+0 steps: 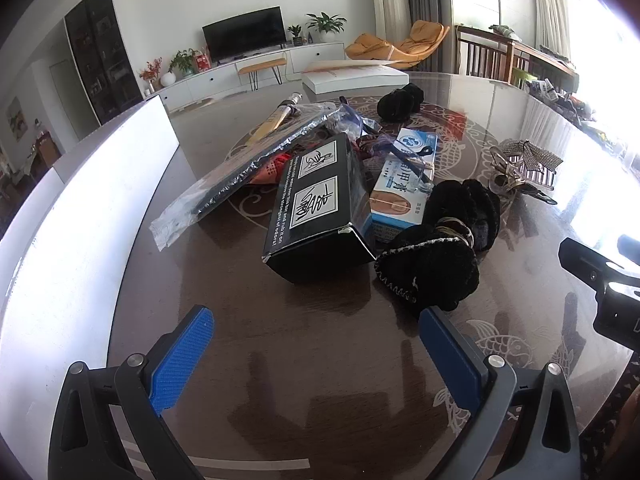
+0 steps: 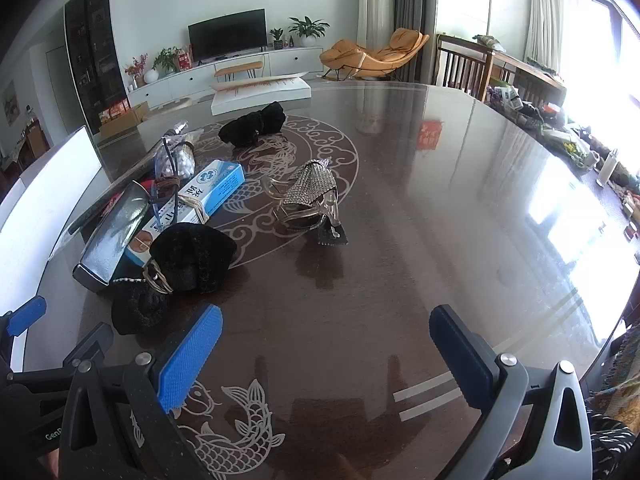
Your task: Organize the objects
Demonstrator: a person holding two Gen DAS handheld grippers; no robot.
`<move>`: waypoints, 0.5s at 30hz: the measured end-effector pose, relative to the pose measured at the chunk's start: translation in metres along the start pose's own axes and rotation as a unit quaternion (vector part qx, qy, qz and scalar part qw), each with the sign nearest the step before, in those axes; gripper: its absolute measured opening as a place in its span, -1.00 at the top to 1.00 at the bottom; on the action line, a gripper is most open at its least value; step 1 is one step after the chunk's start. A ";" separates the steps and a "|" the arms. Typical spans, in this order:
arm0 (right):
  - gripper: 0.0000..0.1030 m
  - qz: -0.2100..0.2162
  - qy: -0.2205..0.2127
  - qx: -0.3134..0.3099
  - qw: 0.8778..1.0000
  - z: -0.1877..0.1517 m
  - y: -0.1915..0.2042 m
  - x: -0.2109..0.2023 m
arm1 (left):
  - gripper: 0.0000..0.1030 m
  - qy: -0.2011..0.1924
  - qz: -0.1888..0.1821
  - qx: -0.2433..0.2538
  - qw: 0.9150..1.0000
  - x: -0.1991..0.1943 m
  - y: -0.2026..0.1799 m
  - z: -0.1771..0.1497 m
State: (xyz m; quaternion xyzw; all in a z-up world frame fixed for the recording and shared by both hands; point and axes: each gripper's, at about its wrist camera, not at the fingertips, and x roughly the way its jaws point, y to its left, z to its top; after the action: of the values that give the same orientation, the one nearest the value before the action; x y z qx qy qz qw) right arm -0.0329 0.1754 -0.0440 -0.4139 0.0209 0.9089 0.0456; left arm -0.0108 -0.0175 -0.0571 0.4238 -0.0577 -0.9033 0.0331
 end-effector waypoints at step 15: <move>-1.00 -0.011 0.038 -0.016 0.999 -0.001 0.007 0.019 | -1.00 0.019 0.002 0.000 1.000 0.011 0.002 -0.003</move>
State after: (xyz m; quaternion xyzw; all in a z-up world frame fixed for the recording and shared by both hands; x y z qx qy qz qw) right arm -0.0452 0.1692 -0.0585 -0.4486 0.0037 0.8924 0.0480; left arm -0.0149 -0.0206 -0.0672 0.4405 -0.0575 -0.8952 0.0358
